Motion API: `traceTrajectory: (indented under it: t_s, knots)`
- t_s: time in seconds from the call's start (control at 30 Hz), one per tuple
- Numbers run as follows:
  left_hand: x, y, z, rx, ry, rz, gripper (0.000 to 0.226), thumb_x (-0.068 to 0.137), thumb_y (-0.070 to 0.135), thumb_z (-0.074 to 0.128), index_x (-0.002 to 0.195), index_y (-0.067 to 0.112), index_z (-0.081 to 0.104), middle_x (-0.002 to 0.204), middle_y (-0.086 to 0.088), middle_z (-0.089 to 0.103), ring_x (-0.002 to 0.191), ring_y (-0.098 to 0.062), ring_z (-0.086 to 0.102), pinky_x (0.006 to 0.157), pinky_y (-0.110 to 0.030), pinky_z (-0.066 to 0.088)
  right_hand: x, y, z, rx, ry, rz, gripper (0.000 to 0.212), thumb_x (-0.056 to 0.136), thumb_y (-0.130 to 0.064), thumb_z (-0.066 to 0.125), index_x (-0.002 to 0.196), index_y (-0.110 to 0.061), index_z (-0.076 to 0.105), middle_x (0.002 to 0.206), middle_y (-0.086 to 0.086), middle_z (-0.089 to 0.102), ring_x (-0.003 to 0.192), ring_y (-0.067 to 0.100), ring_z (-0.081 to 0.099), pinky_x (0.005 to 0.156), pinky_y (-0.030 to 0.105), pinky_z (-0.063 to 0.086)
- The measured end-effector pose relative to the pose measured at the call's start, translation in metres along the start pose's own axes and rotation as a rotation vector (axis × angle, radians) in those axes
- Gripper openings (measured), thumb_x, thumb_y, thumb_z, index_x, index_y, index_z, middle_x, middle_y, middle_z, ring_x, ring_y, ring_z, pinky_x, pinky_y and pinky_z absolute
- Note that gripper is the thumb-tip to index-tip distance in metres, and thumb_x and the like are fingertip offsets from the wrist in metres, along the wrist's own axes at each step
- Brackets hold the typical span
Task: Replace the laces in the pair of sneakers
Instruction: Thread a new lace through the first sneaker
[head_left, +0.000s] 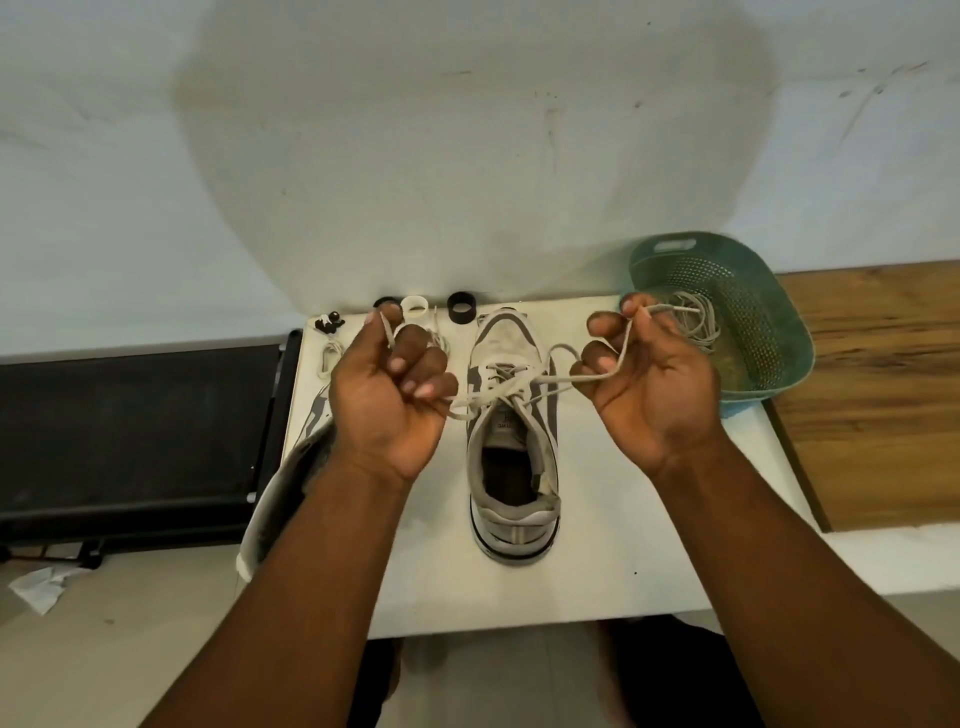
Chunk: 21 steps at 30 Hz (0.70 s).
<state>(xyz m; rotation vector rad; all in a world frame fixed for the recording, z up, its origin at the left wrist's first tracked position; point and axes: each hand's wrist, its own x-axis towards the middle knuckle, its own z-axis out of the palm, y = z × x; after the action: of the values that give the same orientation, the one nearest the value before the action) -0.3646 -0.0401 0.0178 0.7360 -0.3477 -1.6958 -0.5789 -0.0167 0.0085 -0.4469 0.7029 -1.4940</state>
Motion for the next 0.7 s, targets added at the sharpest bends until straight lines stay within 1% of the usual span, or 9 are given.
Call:
traceTrajectory:
  t_s: [0.07, 0.1, 0.17, 0.23, 0.3, 0.4, 0.5, 0.63, 0.7]
  knots:
    - [0.0, 0.005, -0.006, 0.478, -0.03, 0.164, 0.014, 0.106, 0.027, 0.05, 0.094, 0.023, 0.057, 0.06, 0.007, 0.04, 0.046, -0.007, 0.027, 0.042, -0.02, 0.023, -0.002, -0.008, -0.001, -0.194, -0.05, 0.008, 0.01, 0.098, -0.016, 0.046, 0.092, -0.016, 0.055, 0.054, -0.003, 0.041, 0.046, 0.011, 0.031, 0.052, 0.026, 0.028]
    - [0.0, 0.008, -0.009, 0.786, -0.091, 0.272, 0.004, 0.103, 0.025, 0.057, 0.099, 0.024, 0.059, 0.065, 0.007, 0.05, 0.049, -0.008, 0.034, 0.044, -0.021, 0.029, -0.003, -0.012, -0.002, -0.41, -0.063, 0.005, 0.013, 0.1, -0.013, 0.048, 0.091, -0.014, 0.058, 0.051, -0.006, 0.039, 0.044, 0.009, 0.03, 0.05, 0.025, 0.024]
    - [0.0, 0.012, -0.017, 1.405, -0.24, 0.423, 0.023, 0.092, 0.028, 0.073, 0.113, 0.033, 0.062, 0.084, 0.012, 0.065, 0.059, -0.001, 0.048, 0.056, -0.018, 0.04, -0.005, -0.016, -0.002, -1.081, -0.118, -0.048, 0.014, 0.099, -0.025, 0.062, 0.089, -0.015, 0.067, 0.056, -0.014, 0.055, 0.046, 0.002, 0.046, 0.049, 0.018, 0.033]
    - [0.0, 0.017, -0.021, 1.811, -0.325, 0.392, 0.037, 0.085, 0.034, 0.079, 0.117, 0.04, 0.062, 0.095, 0.019, 0.066, 0.078, 0.005, 0.057, 0.065, -0.016, 0.041, -0.006, -0.016, -0.002, -1.671, -0.219, -0.033, 0.027, 0.079, -0.052, 0.081, 0.084, -0.027, 0.073, 0.069, -0.022, 0.064, 0.062, -0.004, 0.059, 0.054, 0.014, 0.038]
    - [-0.003, 0.02, -0.022, 2.013, -0.336, 0.208, 0.031, 0.084, 0.042, 0.078, 0.111, 0.041, 0.064, 0.096, 0.021, 0.068, 0.088, 0.005, 0.059, 0.065, -0.016, 0.038, -0.008, -0.013, -0.004, -1.862, -0.226, 0.105, 0.035, 0.066, -0.062, 0.086, 0.08, -0.032, 0.075, 0.07, -0.021, 0.062, 0.069, 0.001, 0.059, 0.055, 0.02, 0.038]
    - [-0.003, 0.019, -0.023, 2.166, -0.305, 0.05, 0.023, 0.084, 0.057, 0.074, 0.095, 0.037, 0.068, 0.079, 0.014, 0.068, 0.079, -0.002, 0.058, 0.06, -0.023, 0.037, -0.005, -0.01, -0.01, -1.885, -0.194, 0.128, 0.028, 0.071, -0.057, 0.085, 0.085, -0.034, 0.079, 0.073, -0.021, 0.061, 0.073, 0.005, 0.059, 0.056, 0.021, 0.037]
    - [0.001, 0.024, -0.027, 2.023, -0.259, 0.061, 0.027, 0.085, 0.057, 0.075, 0.079, 0.031, 0.074, 0.067, 0.005, 0.063, 0.064, -0.007, 0.055, 0.057, -0.027, 0.039, -0.003, -0.013, -0.015, -1.851, -0.15, 0.102, 0.02, 0.079, -0.052, 0.081, 0.088, -0.035, 0.08, 0.074, -0.023, 0.059, 0.076, 0.004, 0.06, 0.06, 0.02, 0.039]
    - [0.001, 0.033, -0.025, 1.527, 0.106, 0.137, 0.024, 0.09, 0.038, 0.077, 0.078, 0.017, 0.074, 0.061, 0.0, 0.063, 0.045, -0.004, 0.055, 0.049, -0.026, 0.048, 0.002, -0.017, -0.025, -1.705, 0.011, 0.002, 0.021, 0.084, -0.051, 0.076, 0.09, -0.031, 0.08, 0.081, -0.012, 0.071, 0.078, 0.007, 0.061, 0.067, 0.028, 0.049]
    - [0.002, 0.04, -0.031, 1.609, 0.257, 0.054, 0.023, 0.091, 0.029, 0.076, 0.078, 0.011, 0.072, 0.062, -0.001, 0.066, 0.044, -0.003, 0.06, 0.045, -0.022, 0.048, 0.003, -0.019, -0.03, -1.745, 0.084, -0.015, 0.021, 0.089, -0.044, 0.074, 0.094, -0.025, 0.081, 0.087, -0.005, 0.074, 0.08, 0.012, 0.063, 0.072, 0.03, 0.051]
